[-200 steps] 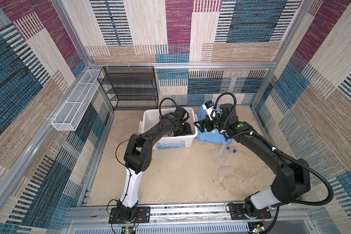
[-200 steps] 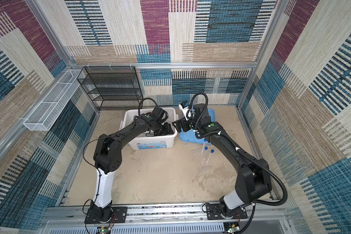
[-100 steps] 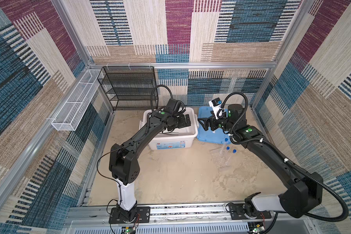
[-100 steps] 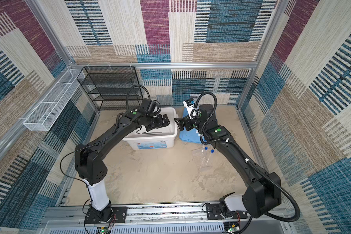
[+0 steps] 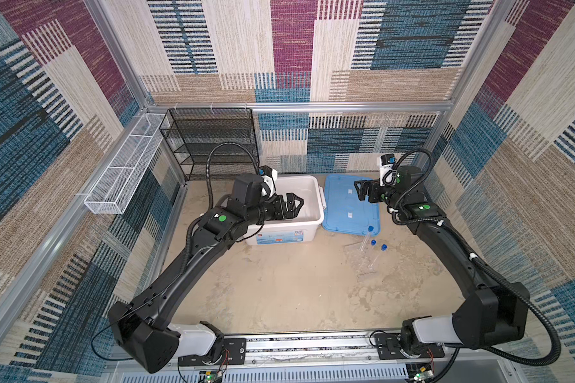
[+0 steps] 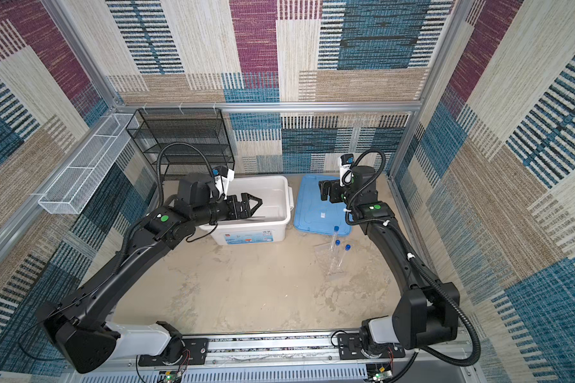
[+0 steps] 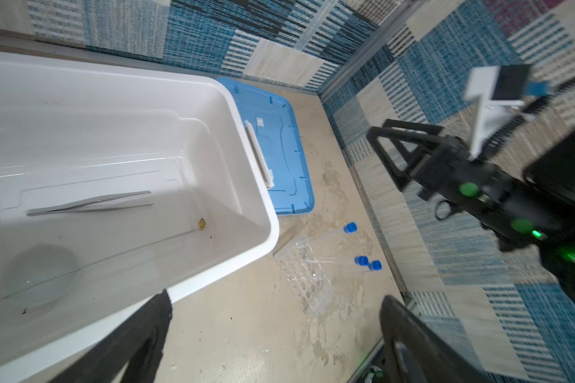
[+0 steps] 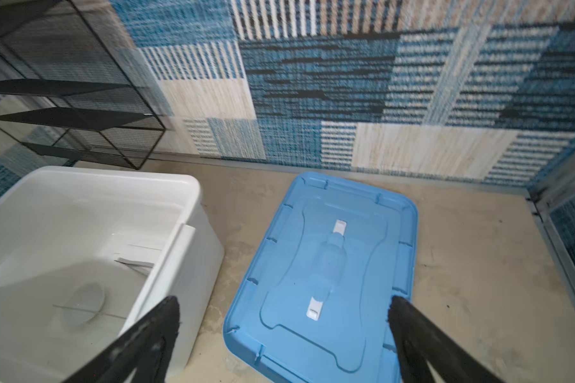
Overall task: Organize the chemistry lab equipment
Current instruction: 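Raise the left gripper from the tub while the right gripper reaches the blue lid, then close the right gripper on the edge of the blue lid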
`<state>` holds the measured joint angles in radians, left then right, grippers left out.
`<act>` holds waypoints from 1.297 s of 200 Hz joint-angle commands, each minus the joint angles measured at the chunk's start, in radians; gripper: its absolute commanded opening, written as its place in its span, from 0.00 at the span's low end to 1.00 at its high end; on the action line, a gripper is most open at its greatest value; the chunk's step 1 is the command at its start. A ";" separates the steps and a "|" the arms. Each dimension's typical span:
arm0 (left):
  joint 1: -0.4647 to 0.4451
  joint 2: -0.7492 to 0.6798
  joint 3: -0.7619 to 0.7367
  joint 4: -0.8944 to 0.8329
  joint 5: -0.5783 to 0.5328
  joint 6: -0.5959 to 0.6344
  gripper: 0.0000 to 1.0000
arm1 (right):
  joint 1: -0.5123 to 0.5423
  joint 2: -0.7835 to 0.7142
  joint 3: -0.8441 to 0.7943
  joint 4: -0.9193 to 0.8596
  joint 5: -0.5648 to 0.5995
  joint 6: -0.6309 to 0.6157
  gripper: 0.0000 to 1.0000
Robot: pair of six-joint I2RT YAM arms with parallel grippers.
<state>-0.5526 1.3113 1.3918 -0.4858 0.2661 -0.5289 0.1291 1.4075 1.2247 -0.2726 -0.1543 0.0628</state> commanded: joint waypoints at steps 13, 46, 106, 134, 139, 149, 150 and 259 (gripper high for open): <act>0.000 -0.023 -0.037 0.078 0.173 0.001 1.00 | -0.061 0.077 -0.006 -0.035 0.053 0.050 0.99; 0.000 -0.025 -0.098 0.120 0.223 -0.019 1.00 | -0.159 0.201 -0.010 -0.062 0.053 0.061 0.94; 0.000 0.007 -0.126 0.112 0.212 0.006 1.00 | -0.205 0.394 0.026 -0.041 0.066 0.034 0.67; 0.000 0.018 -0.132 0.118 0.216 0.012 1.00 | -0.216 0.479 0.073 -0.044 0.077 0.027 0.54; 0.000 0.019 -0.135 0.119 0.215 0.012 1.00 | -0.217 0.488 0.077 -0.040 0.077 0.025 0.52; 0.000 0.022 -0.139 0.126 0.219 0.009 1.00 | -0.218 0.505 0.084 -0.029 0.069 0.017 0.49; 0.000 0.022 -0.140 0.126 0.219 0.008 1.00 | -0.218 0.507 0.086 -0.029 0.069 0.016 0.49; 0.002 0.044 -0.168 0.158 0.241 -0.021 0.99 | -0.223 0.682 0.183 -0.042 0.042 -0.007 0.27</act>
<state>-0.5522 1.3537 1.2251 -0.3607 0.5003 -0.5446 -0.0929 2.0670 1.3941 -0.3332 -0.0994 0.0696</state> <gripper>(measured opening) 0.993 0.290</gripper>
